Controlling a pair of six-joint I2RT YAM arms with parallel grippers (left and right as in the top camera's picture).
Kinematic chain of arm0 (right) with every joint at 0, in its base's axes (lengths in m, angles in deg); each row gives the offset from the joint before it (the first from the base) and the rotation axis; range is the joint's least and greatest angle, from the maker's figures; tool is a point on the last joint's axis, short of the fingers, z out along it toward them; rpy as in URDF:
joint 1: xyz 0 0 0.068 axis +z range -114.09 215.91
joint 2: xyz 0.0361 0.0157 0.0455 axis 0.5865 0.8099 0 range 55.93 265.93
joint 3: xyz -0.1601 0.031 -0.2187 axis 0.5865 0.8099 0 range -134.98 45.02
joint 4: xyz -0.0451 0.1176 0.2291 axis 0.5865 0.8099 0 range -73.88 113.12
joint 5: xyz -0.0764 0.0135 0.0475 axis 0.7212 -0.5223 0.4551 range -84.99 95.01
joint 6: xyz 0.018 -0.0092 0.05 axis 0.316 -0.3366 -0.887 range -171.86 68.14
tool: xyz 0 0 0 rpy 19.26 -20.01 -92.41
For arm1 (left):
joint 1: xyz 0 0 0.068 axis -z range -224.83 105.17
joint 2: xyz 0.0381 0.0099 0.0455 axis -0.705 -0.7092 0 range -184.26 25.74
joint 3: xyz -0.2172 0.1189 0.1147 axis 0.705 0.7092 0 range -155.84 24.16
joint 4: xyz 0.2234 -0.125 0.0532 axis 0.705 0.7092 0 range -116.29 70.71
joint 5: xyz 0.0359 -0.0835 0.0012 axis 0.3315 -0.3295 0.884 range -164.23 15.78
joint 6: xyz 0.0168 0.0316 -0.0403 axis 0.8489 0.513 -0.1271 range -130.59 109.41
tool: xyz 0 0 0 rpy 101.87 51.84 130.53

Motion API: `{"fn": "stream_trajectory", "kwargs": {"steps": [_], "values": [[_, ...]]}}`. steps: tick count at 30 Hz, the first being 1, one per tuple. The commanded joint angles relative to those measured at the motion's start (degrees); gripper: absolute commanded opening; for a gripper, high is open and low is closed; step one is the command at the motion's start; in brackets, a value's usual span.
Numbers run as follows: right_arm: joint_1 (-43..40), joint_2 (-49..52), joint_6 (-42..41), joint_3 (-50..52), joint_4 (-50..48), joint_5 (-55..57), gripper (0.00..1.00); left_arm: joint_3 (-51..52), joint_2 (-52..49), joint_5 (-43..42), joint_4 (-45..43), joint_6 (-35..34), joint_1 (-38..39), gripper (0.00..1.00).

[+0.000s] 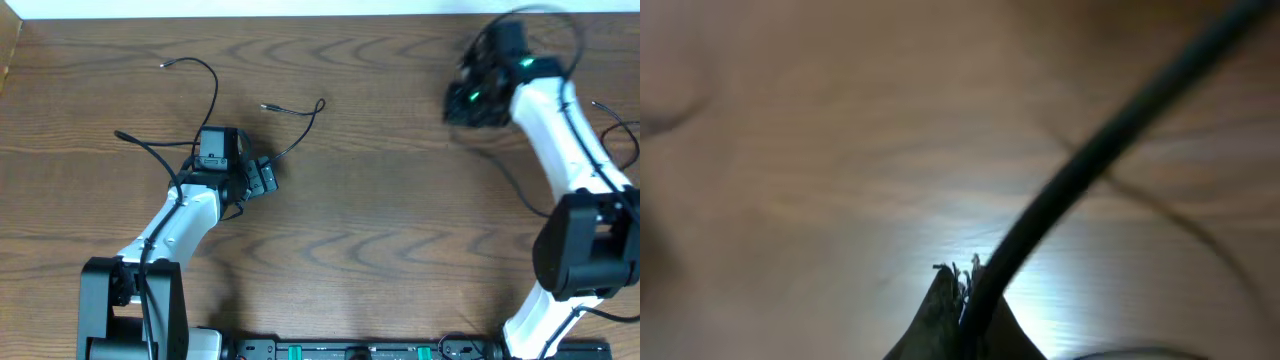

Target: Untangle cables

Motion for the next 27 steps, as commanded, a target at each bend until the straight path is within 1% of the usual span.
{"fn": "stream_trajectory", "kwargs": {"steps": [1, 2, 4, 5, 6, 8, 11, 15, 22, 27], "values": [[-4.02, -0.61, 1.36, -7.43, 3.23, 20.11, 0.01, 0.00, 0.22, 0.11, 0.24, 0.48, -0.11, 0.98], [-6.01, -0.61, 1.36, -10.34, 4.63, 28.46, 0.01, 0.00, 0.22, 0.11, 0.24, 0.48, -0.09, 0.98], [-8.41, -0.61, 1.33, -12.96, 5.77, 37.90, 0.01, 0.00, 0.22, 0.13, 0.24, 0.50, -0.09, 0.98], [-10.80, -0.61, 1.36, -14.45, 6.29, 47.10, 0.01, 0.00, 0.22, 0.11, 0.24, 0.50, -0.11, 0.98], [-12.15, -0.61, 1.33, -14.80, 6.32, 52.48, 0.01, 0.00, 0.22, 0.11, 0.24, 0.50, -0.11, 0.98], [-14.84, -0.61, 1.33, -14.78, 6.27, 61.64, 0.01, 0.00, 0.22, 0.11, 0.24, 0.48, -0.11, 0.98], [-19.23, -0.59, 1.33, -14.47, 6.25, 67.25, 0.01, 0.00, 0.22, 0.11, 0.24, 0.48, -0.11, 0.98], [-26.86, -0.57, 0.63, -14.25, 6.19, 64.37, 0.01, 0.00, 0.22, 0.11, 0.24, 0.48, -0.09, 0.98], [-41.13, 0.35, 0.63, -13.18, 5.64, 46.45, 0.01, 0.00, 0.22, 0.11, 0.24, 0.48, -0.09, 0.98], [-48.63, 2.51, 0.61, -11.93, 6.16, 34.91, 0.01, 0.00, 0.22, 0.11, 0.24, 0.48, -0.11, 0.98]]}}
